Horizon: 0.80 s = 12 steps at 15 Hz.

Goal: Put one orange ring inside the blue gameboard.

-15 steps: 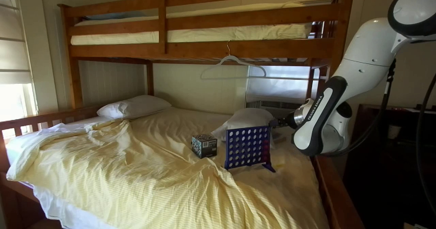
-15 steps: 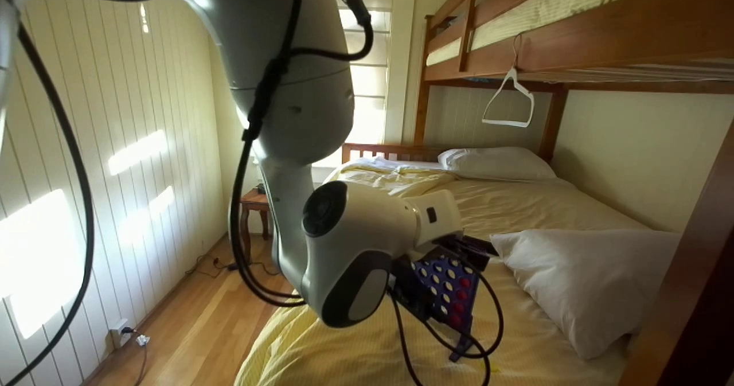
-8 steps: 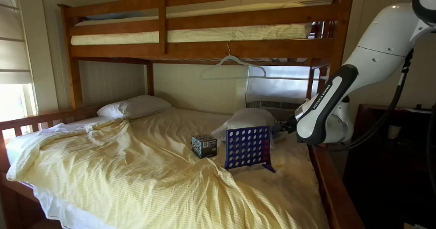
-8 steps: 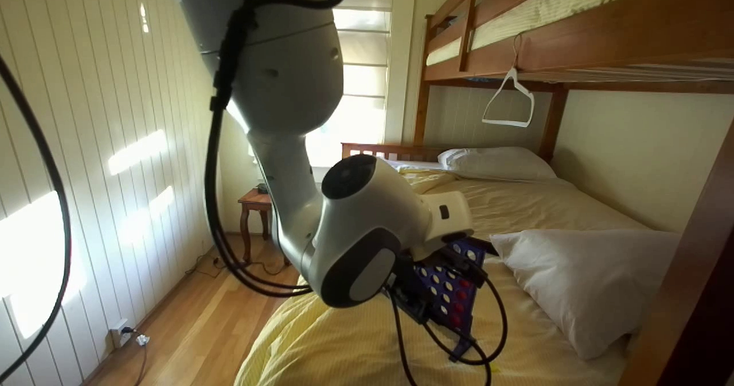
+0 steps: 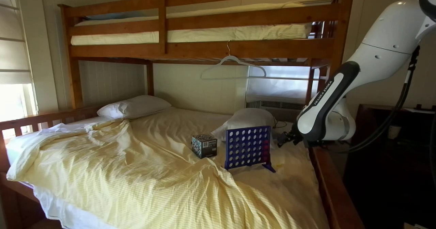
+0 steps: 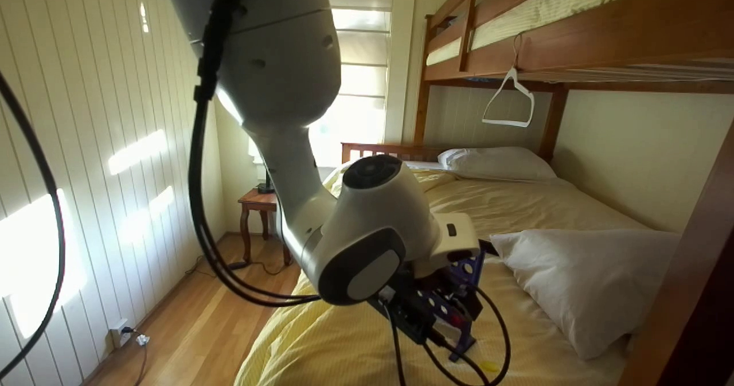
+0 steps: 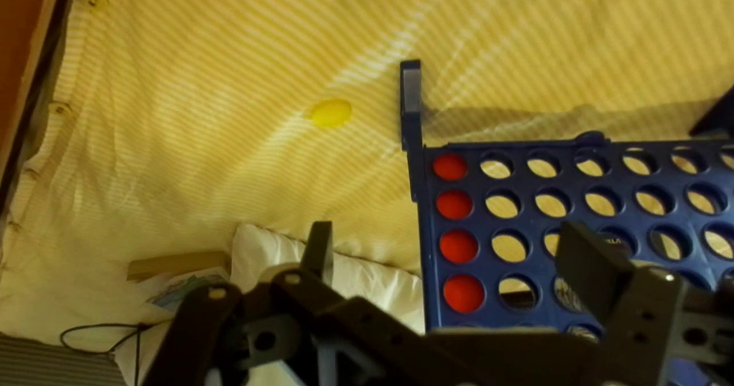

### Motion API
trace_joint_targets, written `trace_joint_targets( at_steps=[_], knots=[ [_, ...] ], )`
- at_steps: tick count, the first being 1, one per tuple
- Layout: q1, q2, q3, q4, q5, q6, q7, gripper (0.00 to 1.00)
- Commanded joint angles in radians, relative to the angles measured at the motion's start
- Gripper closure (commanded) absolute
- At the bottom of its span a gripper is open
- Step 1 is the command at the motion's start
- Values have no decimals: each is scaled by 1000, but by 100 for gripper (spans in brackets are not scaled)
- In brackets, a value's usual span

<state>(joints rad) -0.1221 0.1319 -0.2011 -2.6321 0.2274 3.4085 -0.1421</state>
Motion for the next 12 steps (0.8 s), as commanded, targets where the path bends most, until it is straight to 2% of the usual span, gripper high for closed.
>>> trace_joint_targets(
  at_steps=[1,5,9,10,12],
  knots=[
    [40,-17,-42,-12,37,-69,-51,0],
    [74,-17,-86,-12,23,-108,-63,0],
    [125,-14,-133,-20,21,-90,-76,0],
    [89,0,-105,-3,6,-89,-49,0],
    [105,0,-117,-5,6,-89,-51,0]
  ],
)
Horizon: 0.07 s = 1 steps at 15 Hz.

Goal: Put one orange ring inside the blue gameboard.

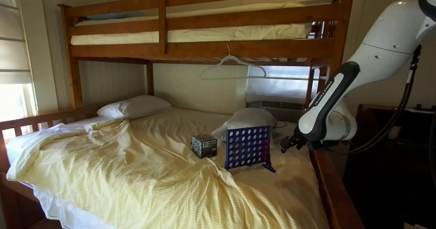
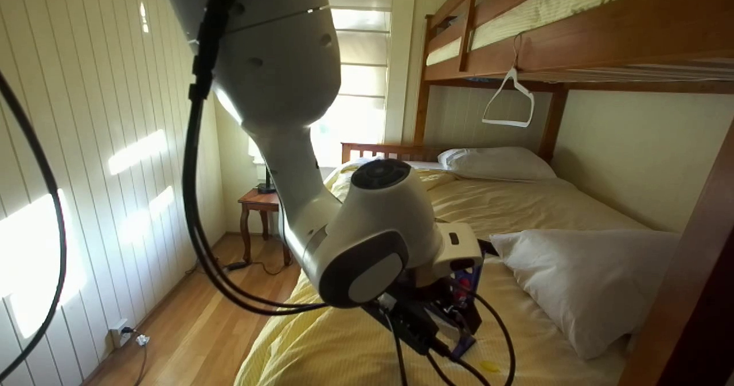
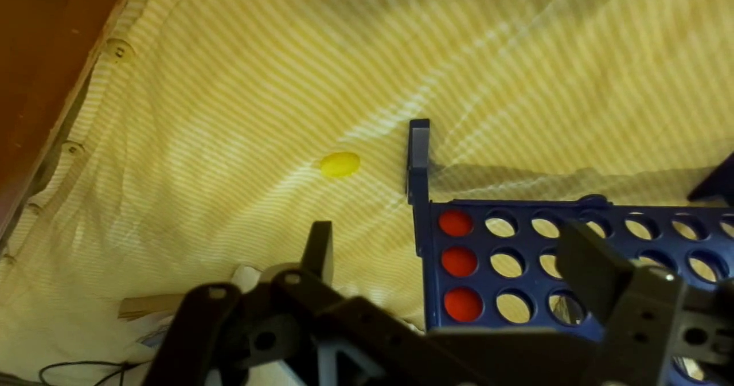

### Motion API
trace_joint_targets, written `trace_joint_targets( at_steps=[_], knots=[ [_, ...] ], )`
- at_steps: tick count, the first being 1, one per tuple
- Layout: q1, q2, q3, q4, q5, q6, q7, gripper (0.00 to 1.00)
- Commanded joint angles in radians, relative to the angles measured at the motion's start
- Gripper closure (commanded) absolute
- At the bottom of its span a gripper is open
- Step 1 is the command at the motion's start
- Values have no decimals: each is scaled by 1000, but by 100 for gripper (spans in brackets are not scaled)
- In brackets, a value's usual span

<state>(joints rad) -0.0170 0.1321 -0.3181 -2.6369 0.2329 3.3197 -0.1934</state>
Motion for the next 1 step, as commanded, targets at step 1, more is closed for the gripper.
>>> trace_joint_targets(
  at_steps=[1],
  knots=[
    [2,0,-1,0,0,0,0,0]
  ],
)
